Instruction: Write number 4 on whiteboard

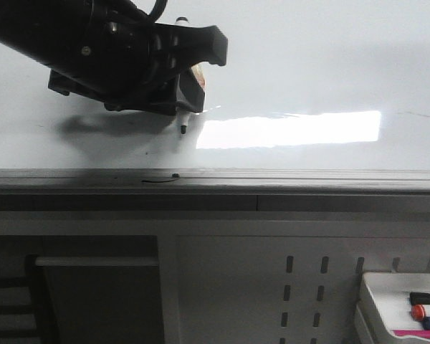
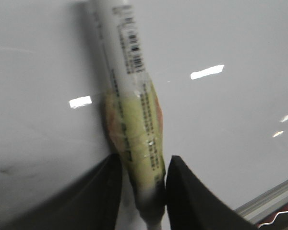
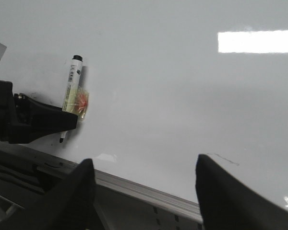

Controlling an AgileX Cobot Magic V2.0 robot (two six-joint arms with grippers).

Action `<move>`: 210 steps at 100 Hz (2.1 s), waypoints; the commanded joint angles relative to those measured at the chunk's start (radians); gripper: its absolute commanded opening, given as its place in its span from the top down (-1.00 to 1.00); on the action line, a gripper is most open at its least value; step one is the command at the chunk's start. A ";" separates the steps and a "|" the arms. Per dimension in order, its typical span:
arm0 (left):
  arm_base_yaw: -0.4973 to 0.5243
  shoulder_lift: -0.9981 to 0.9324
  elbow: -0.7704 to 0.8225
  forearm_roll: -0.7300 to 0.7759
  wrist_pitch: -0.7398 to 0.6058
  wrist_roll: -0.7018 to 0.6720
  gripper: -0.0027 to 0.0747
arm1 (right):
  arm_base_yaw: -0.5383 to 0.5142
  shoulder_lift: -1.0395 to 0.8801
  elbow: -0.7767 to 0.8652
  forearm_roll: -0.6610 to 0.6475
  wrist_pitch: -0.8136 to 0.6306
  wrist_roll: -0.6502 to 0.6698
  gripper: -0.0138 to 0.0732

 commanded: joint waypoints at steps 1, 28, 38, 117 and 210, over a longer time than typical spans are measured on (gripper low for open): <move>-0.002 -0.022 -0.029 -0.009 -0.049 0.001 0.81 | 0.002 0.011 -0.037 -0.012 -0.069 -0.009 -0.25; -0.002 -0.086 -0.031 0.121 0.057 0.001 0.98 | 0.008 0.014 -0.063 -0.012 -0.028 -0.024 -0.25; -0.002 -0.152 -0.042 0.311 0.201 0.007 0.98 | 0.044 0.025 -0.118 -0.012 0.030 -0.150 -0.25; -0.220 -0.366 -0.043 0.656 0.584 0.498 0.98 | 0.611 0.293 -0.234 -0.045 0.074 -0.330 -0.25; -0.273 -0.413 -0.043 0.611 0.541 0.522 0.98 | 0.611 0.394 -0.234 -0.045 -0.045 -0.330 -0.17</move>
